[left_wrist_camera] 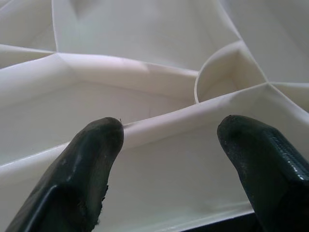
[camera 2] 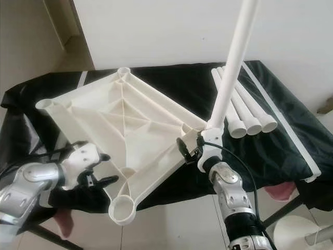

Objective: Building children table

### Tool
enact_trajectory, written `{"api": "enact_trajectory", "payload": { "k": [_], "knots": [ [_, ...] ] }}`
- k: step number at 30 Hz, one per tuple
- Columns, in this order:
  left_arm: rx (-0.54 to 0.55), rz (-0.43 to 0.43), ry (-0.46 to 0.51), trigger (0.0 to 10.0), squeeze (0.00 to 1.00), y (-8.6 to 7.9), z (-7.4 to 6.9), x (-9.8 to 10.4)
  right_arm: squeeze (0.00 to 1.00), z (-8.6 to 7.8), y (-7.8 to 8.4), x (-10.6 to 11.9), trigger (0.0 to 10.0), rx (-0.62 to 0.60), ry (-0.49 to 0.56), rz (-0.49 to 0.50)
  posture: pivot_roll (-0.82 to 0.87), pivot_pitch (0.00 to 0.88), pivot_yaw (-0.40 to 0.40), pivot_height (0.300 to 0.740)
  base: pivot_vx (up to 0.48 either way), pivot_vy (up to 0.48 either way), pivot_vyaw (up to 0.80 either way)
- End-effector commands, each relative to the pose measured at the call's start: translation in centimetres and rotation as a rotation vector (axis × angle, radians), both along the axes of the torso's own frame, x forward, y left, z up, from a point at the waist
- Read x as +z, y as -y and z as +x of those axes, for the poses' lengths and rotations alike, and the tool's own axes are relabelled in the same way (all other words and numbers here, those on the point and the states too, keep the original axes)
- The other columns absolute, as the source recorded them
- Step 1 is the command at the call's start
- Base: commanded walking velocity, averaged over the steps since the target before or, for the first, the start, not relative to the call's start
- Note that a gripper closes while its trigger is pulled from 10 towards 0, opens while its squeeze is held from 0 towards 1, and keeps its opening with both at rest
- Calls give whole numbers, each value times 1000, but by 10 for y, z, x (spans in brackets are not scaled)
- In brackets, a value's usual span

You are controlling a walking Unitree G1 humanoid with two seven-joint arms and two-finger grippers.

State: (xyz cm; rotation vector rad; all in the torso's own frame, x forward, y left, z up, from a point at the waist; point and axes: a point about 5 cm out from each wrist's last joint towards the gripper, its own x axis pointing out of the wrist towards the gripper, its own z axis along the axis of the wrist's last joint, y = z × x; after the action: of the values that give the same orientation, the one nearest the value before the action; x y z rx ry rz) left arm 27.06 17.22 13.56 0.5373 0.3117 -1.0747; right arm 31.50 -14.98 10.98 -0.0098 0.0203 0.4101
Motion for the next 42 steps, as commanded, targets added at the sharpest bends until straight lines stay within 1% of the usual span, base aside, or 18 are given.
{"api": "enact_trajectory", "payload": {
  "k": [1, 4, 5, 7, 9, 11, 13, 15, 17, 19, 22, 24, 26, 27, 29, 32, 38, 42],
  "knots": [
    [-37, -37, -8, 10000, 0, 15, -3, -1, 0, -2, -9, -13, 10000, 64, -54, -32, -24, 38, -11, 740, 0, 0, 0],
    [-33, -81, 6, 10000, 0, 24, -3, 2, 0, 0, -16, -16, 10000, 105, -61, -42, -17, 43, -14, 740, 0, 0, 0],
    [-33, -81, 6, 10000, 0, 24, -3, 2, 0, 0, -16, -16, 10000, 105, -61, -42, -17, 43, -14, 740, 0, 0, 0],
    [-17, -119, 25, 10000, 0, 29, -2, 7, 0, 4, -23, -11, 10000, 121, -40, -16, -11, 45, -16, 740, 0, 0, 0],
    [3, -112, 38, 10000, 0, 27, 0, 8, 0, 6, -25, -2, 10000, 106, 1, 15, -5, 46, -22, 740, 0, 0, 0],
    [22, -88, 46, 10000, 0, 19, 1, 8, 0, 6, -19, 10, 10000, 54, 66, 52, -3, 47, -26, 740, 0, 0, 0],
    [28, -81, 48, 10000, 0, 17, 2, 8, 0, 7, -17, 13, 10000, 33, 86, 61, -2, 47, -28, 740, 0, 0, 0],
    [42, -69, 60, 10000, 0, 12, 3, 10, 0, 5, -6, 19, 10000, -60, 137, 80, -4, 46, -34, 740, 0, 0, 0],
    [62, -65, 73, 10000, 0, 8, 7, 12, 0, 0, 4, 23, 10000, -148, 191, 63, -5, 45, -34, 740, 0, 0, 0],
    [65, -64, 86, 10000, 0, 6, 9, 15, 0, -7, 13, 21, 10000, -237, 204, 58, -11, 44, -36, 740, 0, 0, 0],
    [63, -64, 102, 10000, 0, 5, 13, 17, 0, -13, 22, 16, 10000, -337, 189, 69, -15, 42, -35, 740, 0, 0, 0],
    [63, -64, 102, 10000, 0, 5, 13, 17, 0, -13, 22, 16, 10000, -337, 189, 69, -15, 42, -35, 740, 0, 0, 0],
    [59, -56, 111, 10000, 0, 5, 15, 19, 0, -19, 28, 10, 10000, -400, 170, 69, -22, 41, -31, 740, 0, 0, 0],
    [59, -56, 111, 10000, 0, 5, 15, 19, 0, -19, 28, 10, 10000, -400, 170, 69, -22, 41, -31, 740, 0, 0, 0],
    [48, -43, 116, 10000, 0, 3, 18, 22, 0, -26, 33, 1, 10000, -468, 135, 47, -32, 42, -21, 740, 0, 0, 0],
    [25, -25, 120, 10000, 0, 2, 18, 23, 0, -29, 39, -6, 10000, -553, 99, 40, -34, 41, -18, 740, 0, 0, 0],
    [21, -20, 116, 10000, 0, -2, 18, 24, 0, -32, 38, -19, 10000, -602, 19, 48, -30, 40, -16, 740, 0, 0, 0],
    [29, -10, 103, 10000, 0, -6, 16, 23, 0, -30, 40, -25, 10000, -627, -27, 60, -25, 39, -18, 740, 0, 0, 0]
  ]
}}
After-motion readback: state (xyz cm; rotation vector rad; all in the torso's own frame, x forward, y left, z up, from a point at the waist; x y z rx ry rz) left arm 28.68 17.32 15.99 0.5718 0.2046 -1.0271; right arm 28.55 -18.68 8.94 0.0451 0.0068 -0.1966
